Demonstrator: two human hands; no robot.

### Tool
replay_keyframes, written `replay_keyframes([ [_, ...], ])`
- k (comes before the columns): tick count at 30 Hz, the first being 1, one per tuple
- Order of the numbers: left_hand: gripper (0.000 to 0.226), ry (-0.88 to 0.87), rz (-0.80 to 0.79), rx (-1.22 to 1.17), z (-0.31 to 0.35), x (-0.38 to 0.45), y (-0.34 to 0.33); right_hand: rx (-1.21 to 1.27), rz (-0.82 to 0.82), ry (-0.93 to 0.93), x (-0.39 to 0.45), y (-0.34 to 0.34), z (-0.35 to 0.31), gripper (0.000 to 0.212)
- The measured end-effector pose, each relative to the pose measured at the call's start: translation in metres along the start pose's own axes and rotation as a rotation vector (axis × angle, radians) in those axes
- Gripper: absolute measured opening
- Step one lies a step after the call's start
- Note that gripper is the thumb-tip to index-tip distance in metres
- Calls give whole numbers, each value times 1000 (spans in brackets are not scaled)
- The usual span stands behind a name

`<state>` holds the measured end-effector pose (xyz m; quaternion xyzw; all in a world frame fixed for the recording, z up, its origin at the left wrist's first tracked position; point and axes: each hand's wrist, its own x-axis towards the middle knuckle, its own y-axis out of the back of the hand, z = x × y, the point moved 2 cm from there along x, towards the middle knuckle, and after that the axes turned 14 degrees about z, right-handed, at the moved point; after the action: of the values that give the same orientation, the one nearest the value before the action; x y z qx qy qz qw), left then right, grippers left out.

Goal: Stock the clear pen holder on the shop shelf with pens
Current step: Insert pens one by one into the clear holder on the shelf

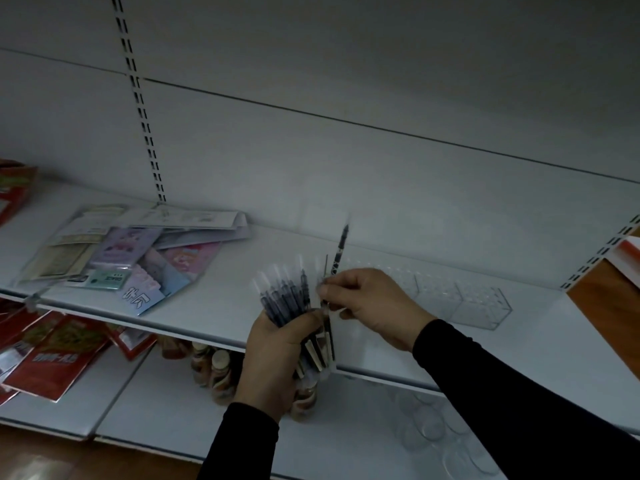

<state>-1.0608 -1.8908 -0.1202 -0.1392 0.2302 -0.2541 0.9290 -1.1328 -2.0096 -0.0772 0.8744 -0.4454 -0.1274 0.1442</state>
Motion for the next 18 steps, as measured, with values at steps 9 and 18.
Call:
replay_keyframes([
  [9, 6, 38, 68, -4, 1, 6, 8, 96, 590, 268, 35, 38, -24, 9],
  [18, 8, 9, 101, -34, -2, 11, 11, 11, 641, 320, 45, 28, -21, 4],
])
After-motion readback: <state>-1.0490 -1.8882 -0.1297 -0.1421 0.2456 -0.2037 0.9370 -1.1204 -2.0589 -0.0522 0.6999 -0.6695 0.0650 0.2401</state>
